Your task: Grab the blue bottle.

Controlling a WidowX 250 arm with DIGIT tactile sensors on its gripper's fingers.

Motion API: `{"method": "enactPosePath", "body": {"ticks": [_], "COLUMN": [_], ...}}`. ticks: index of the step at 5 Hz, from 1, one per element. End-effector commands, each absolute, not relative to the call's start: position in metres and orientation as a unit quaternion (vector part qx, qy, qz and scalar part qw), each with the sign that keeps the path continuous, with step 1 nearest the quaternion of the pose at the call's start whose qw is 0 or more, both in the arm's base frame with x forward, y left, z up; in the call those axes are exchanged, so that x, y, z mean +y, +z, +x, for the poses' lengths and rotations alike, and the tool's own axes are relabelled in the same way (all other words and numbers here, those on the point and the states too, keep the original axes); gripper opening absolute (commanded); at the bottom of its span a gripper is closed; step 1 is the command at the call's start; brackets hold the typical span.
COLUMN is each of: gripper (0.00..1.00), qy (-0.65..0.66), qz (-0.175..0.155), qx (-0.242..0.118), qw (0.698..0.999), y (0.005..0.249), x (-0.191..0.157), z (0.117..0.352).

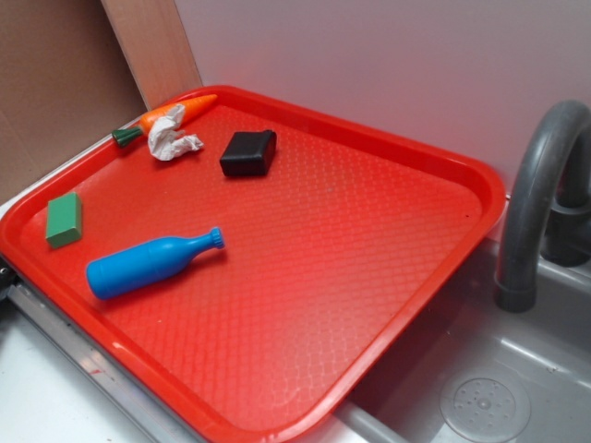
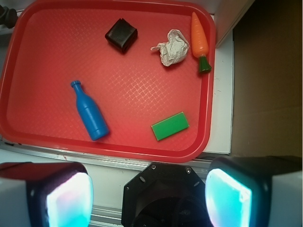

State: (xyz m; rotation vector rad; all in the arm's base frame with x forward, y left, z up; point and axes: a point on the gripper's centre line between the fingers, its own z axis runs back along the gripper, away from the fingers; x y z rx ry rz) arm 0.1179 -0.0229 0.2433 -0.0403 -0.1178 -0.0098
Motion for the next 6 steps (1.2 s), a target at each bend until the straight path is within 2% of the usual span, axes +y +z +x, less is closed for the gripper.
{"method": "enactPosePath", "body": {"ticks": [1, 2, 3, 4, 5, 6], "gripper": [1.00, 1.00, 1.00, 1.00, 1.00, 1.00], "qy": [-0.005, -0.020, -0.059, -0.153, -0.206, -0.220], "qz": [-0.020, -0.054, -0.070, -0.085, -0.071, -0.065], "qx": [-0.059, -0.085, -0.103, -0.108, -0.104, -0.072], "qw": [0.998, 0.995, 0.990, 0.979, 0.970, 0.971], "y": [0.243, 0.240, 0.234, 0.217, 0.199, 0.162], "x": [-0.023, -0.042, -0.062, -0.089, -0.101, -0.108], "z": [0.118, 0.147, 0.167, 0.167, 0.160, 0.158]}}
